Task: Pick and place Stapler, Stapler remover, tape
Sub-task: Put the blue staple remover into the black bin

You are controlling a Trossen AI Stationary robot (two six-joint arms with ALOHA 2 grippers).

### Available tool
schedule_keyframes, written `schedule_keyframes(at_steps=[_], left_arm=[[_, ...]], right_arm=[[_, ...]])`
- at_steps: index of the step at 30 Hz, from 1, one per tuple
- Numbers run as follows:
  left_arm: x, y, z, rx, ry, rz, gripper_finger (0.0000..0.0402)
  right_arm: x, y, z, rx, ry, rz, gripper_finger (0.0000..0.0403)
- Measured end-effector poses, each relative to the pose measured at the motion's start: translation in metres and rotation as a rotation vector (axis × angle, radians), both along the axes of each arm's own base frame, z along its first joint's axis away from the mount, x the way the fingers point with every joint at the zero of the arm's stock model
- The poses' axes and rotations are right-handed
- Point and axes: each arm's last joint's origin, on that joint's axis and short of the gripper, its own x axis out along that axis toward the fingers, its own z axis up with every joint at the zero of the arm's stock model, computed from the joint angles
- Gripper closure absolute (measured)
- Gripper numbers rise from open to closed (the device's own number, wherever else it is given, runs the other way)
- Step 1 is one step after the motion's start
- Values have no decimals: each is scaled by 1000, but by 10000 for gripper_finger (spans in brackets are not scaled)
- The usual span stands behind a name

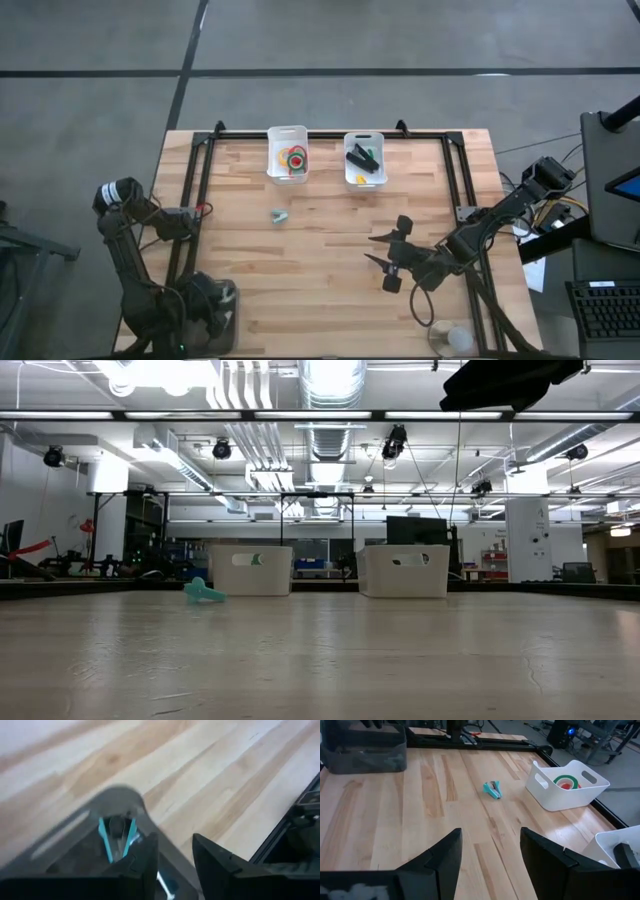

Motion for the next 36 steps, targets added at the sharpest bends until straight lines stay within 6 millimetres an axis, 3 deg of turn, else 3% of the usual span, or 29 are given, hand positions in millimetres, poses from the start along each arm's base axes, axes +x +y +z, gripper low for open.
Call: schedule_keyframes(at_steps=[4,8,11,17,21,26,29,33,36], left_arm=[[2,5,3,136,-134,-46,275],[12,5,9,534,-545,-153,278],[21,5,8,802,-667,-193,280],[57,29,-11,882,-607,-53,281],[89,61,-34,837,-427,58,284],[112,102,-55,790,-259,180,285],[119,119,-60,791,-225,241,288],[123,131,-64,815,-190,269,296],[124,132,-66,818,-189,264,302]], right_arm=[[0,0,0,-1,0,-1,211],[1,-1,1,4,-8,-5,214],[1,-1,1,8,-14,-5,216],[1,-1,0,6,-11,-7,216],[3,-4,0,5,-12,-17,221],[2,-6,1,-24,3,-12,237],[0,-13,0,-49,19,-15,280],[-7,-28,-8,-103,62,-8,374],[-18,-42,-17,-78,78,50,388]])
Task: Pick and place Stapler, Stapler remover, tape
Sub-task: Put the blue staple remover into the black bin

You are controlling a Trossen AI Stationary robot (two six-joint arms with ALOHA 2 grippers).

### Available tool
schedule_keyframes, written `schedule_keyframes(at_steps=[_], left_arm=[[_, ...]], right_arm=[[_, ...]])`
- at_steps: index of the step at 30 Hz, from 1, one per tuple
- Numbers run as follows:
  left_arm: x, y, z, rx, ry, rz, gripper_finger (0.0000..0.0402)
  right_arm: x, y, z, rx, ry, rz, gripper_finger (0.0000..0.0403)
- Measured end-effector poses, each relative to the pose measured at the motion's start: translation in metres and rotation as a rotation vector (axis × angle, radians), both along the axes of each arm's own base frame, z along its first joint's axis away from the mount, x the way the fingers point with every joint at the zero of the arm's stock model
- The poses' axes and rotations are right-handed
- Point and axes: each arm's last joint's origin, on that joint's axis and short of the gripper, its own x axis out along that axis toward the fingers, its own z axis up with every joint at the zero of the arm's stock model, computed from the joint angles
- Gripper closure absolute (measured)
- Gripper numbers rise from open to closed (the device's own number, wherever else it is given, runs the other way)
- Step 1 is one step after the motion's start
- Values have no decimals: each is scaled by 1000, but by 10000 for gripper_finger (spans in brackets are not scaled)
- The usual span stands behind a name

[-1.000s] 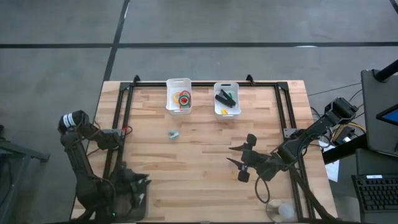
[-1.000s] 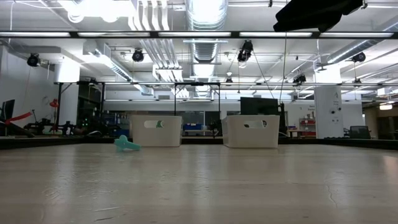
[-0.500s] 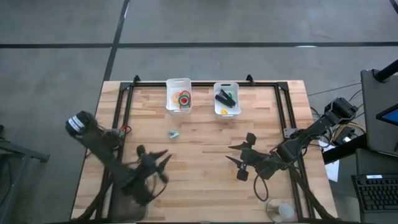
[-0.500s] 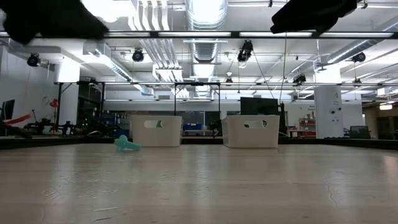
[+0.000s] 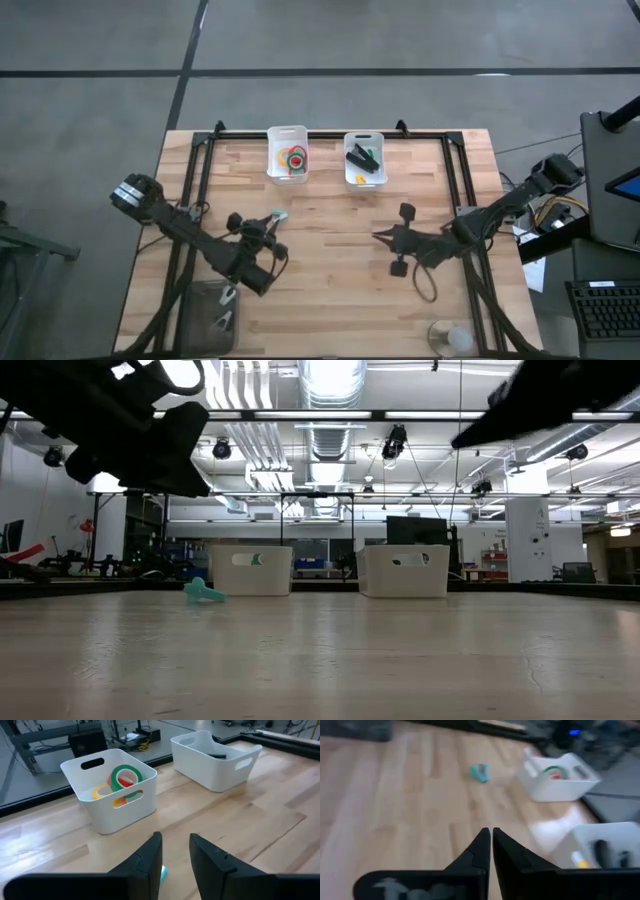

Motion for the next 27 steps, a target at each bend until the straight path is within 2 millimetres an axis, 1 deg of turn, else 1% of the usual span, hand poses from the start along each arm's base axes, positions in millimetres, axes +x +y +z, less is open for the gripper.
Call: schedule_keyframes(at_steps=[2,6,9,12,16,19,22,27], left_arm=[[0,0,0,3,8,-6,305],[1,0,0,-6,13,-6,311],[2,3,-1,-10,38,-4,314],[6,9,-2,-44,100,1,318],[11,23,-5,-91,211,7,321],[16,35,-9,-97,315,-21,321],[23,45,-10,-119,400,-75,321],[32,61,-11,-168,562,-206,321]], right_arm=[[-11,-12,-7,41,-14,57,393],[-33,-37,-18,125,-173,111,395],[-48,-49,-24,171,-260,191,395],[-60,-58,-32,200,-283,240,395],[-72,-65,-45,193,-281,293,395],[-77,-66,-53,230,-278,351,395],[-80,-66,-58,280,-281,380,395],[-84,-67,-67,280,-259,376,394]])
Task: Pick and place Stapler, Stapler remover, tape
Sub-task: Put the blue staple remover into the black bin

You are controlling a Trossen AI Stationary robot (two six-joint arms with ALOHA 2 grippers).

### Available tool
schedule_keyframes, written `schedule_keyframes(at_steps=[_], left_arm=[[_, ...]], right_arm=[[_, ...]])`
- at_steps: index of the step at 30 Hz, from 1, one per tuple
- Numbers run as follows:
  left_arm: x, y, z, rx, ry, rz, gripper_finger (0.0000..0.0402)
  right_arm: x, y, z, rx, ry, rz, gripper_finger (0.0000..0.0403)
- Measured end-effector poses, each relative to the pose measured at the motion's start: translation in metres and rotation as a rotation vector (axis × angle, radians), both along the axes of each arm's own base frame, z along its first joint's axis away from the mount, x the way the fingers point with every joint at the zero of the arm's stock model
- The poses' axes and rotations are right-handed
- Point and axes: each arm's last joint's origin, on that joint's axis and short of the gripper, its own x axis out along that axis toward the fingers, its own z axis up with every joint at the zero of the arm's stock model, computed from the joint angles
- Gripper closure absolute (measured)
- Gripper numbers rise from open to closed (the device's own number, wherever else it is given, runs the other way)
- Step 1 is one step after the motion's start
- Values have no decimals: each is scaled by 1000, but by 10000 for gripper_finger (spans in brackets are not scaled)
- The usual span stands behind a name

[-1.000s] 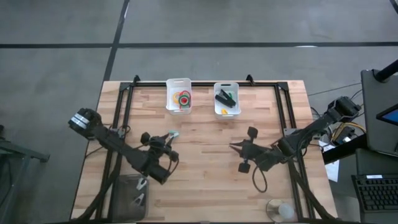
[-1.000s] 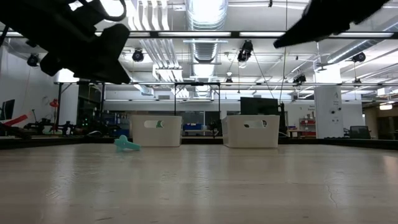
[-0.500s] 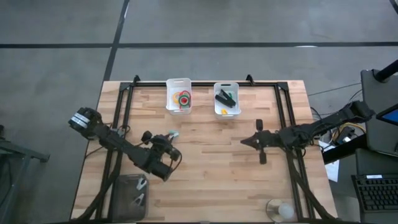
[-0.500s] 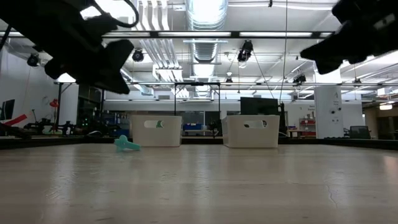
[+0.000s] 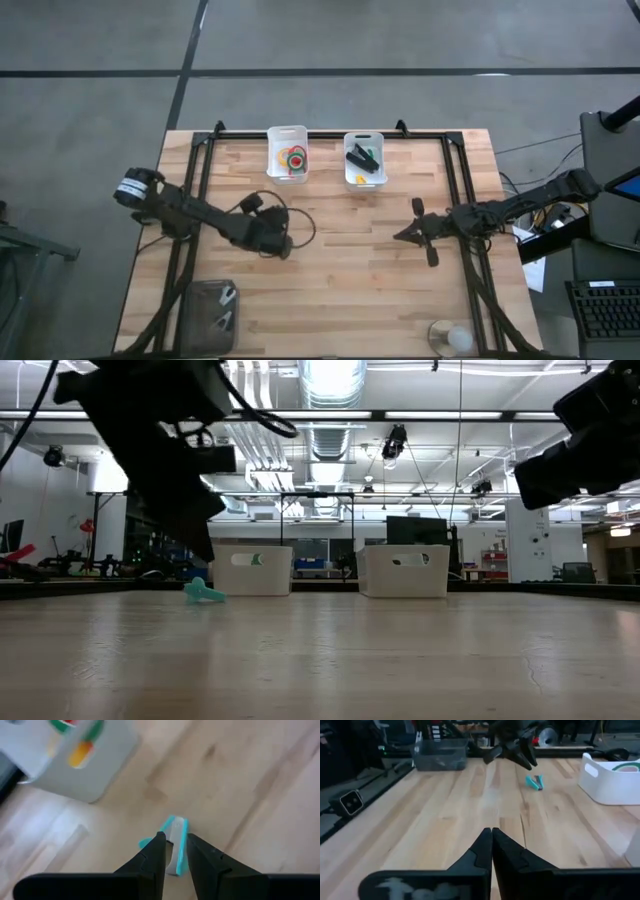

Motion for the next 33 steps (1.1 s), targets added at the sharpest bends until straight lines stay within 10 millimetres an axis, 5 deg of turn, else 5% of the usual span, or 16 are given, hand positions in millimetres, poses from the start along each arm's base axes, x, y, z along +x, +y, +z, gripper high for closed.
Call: schedule_keyframes(at_steps=[13,22,33], left_arm=[[6,49,11,-340,82,-167,321],[6,53,11,-388,86,-184,314],[-1,55,9,-352,149,-134,241]], right_arm=[[0,-2,-8,10,66,-87,394],[0,-2,-8,12,71,-87,394],[0,-2,-9,30,75,-91,394]])
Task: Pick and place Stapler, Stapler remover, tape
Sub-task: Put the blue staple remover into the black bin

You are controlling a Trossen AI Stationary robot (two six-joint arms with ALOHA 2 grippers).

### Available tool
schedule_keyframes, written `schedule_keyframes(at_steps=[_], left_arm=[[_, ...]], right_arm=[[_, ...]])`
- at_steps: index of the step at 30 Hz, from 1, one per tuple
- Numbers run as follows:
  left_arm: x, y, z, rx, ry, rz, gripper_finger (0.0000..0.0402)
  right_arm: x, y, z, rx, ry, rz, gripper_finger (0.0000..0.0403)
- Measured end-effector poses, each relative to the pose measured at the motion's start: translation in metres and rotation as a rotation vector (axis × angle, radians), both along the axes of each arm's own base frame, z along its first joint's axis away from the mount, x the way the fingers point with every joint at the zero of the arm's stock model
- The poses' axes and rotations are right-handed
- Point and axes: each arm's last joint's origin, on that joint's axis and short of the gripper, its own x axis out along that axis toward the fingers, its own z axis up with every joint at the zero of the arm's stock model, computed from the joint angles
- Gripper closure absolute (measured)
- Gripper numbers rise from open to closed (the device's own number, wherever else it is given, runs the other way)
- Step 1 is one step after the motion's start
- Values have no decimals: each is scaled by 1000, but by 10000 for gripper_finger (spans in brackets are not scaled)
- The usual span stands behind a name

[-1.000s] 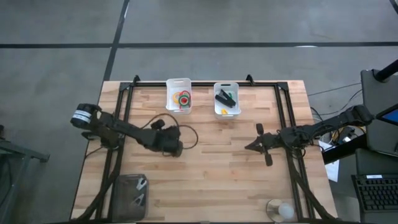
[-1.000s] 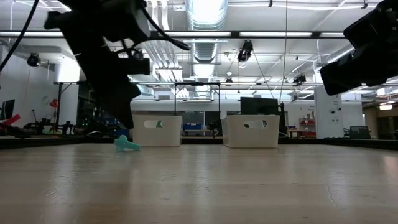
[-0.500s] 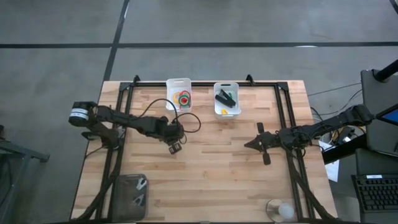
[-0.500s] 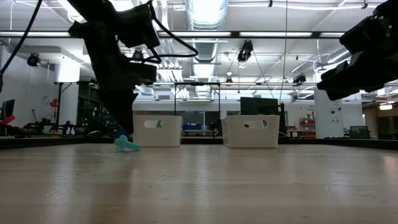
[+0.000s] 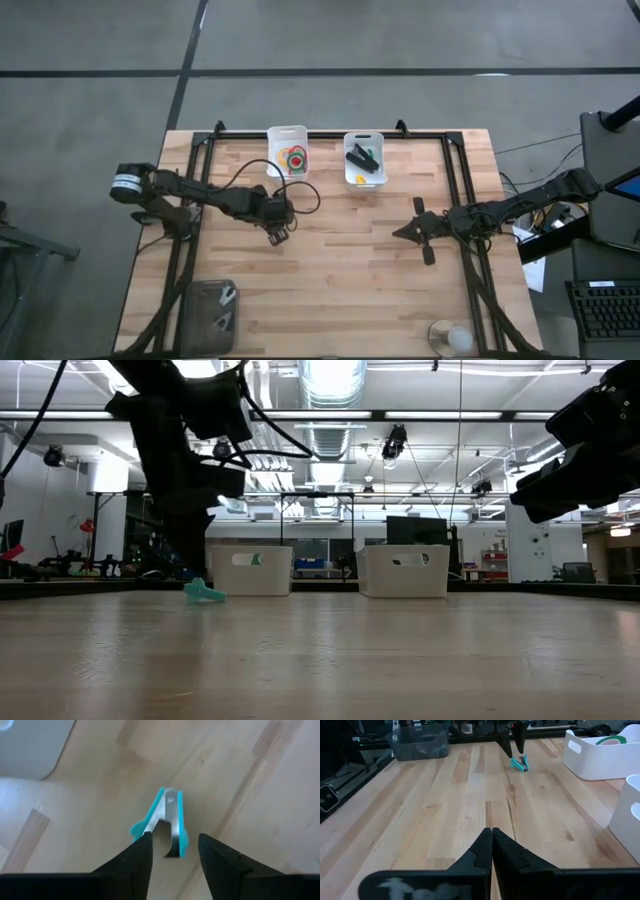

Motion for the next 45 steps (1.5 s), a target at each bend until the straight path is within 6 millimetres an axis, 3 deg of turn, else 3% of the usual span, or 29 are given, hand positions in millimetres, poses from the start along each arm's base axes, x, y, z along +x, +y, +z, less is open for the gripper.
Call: schedule_keyframes(at_steps=[20,26,35,40,45], left_arm=[[-4,0,-23,-22,-40,41,247],[-4,0,-25,-19,-49,32,280],[-7,0,-27,-17,-16,25,367],[-8,-2,-26,-17,-14,19,368],[-9,-6,-21,-81,-22,4,342]], right_arm=[[0,0,-1,3,1,-4,394],[-1,-1,-2,-6,3,-41,394],[-1,-2,-4,-10,3,-54,394],[-1,-2,-3,-25,-1,-50,394],[-1,-2,-3,-97,-2,-29,394]])
